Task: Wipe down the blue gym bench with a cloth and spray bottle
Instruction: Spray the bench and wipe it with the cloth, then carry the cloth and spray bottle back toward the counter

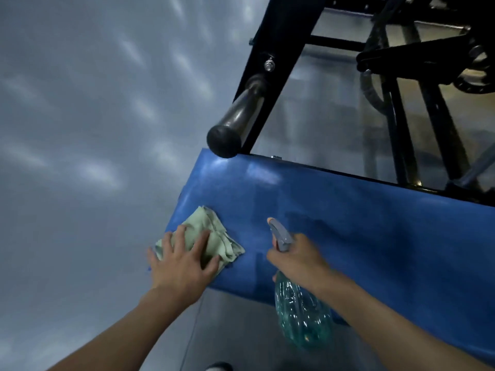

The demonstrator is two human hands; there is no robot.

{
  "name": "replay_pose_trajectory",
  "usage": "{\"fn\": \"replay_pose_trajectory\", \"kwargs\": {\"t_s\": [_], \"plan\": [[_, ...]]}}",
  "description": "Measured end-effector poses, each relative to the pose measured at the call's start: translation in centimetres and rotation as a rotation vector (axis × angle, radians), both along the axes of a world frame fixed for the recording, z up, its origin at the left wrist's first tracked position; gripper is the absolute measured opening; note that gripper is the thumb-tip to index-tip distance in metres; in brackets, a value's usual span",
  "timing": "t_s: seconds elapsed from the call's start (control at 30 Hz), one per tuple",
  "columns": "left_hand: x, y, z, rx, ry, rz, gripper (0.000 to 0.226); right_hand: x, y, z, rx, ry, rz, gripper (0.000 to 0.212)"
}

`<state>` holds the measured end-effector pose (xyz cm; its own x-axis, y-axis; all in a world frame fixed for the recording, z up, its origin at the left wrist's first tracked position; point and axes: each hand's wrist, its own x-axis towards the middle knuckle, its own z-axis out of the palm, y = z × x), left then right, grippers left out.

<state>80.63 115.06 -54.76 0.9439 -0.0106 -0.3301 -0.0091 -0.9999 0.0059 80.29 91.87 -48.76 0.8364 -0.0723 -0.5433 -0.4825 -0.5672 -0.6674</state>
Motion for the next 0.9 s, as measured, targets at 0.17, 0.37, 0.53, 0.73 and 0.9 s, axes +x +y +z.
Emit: {"fn": "replay_pose_trajectory", "kwargs": {"t_s": [0.17, 0.37, 0.53, 0.73, 0.9], "plan": [[-0.2, 2.6, -0.4, -0.223, -0.089, 0.160, 0.041, 2.2, 4.2, -0.3, -0.022, 0.004, 0.005, 0.016], [-0.7, 4.3, 0.7, -0.543, -0.148, 0.281, 0.031, 2.5, 5.7, 0.0, -0.048, 0.005, 0.070, 0.012], [-0.6, 1.6, 5.1, -0.633, -0.172, 0.200, 0.030, 1.1, 4.4, 2.7, -0.023, -0.029, -0.027, 0.016], [1.0, -7.1, 13.2, -0.723, -0.219, -0.040, 0.027, -1.3, -4.1, 8.7, 0.067, -0.155, -0.246, 0.013], [1.7, -19.3, 21.0, -0.784, -0.183, -0.323, 0.034, -5.4, -15.0, 16.0, 0.056, -0.286, -0.483, 0.008]]}}
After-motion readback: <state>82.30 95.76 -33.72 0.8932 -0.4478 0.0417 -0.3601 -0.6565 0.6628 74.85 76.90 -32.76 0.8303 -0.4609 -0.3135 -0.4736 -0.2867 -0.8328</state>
